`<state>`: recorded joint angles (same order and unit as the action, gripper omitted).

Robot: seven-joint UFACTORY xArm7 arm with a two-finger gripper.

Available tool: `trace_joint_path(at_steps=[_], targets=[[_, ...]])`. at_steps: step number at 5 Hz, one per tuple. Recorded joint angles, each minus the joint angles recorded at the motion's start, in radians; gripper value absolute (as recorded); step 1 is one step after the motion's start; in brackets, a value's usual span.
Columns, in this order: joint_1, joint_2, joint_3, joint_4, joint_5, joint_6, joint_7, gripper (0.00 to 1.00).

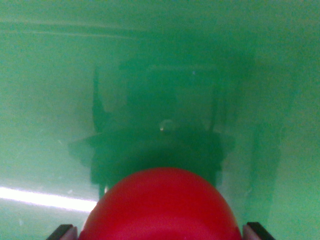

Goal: Pick fruit

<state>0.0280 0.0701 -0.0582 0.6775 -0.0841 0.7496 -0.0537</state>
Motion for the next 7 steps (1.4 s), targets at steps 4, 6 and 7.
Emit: trace_joint_path(at_steps=[4,6,7], targets=[[0.0002,-0.008,0.000,0.019,0.0004,0.027,-0.001,1.00],[0.0004,-0.013,0.001,0.033,0.0008,0.047,-0.002,1.00],[0.0004,-0.013,0.001,0.033,0.0008,0.047,-0.002,1.00]])
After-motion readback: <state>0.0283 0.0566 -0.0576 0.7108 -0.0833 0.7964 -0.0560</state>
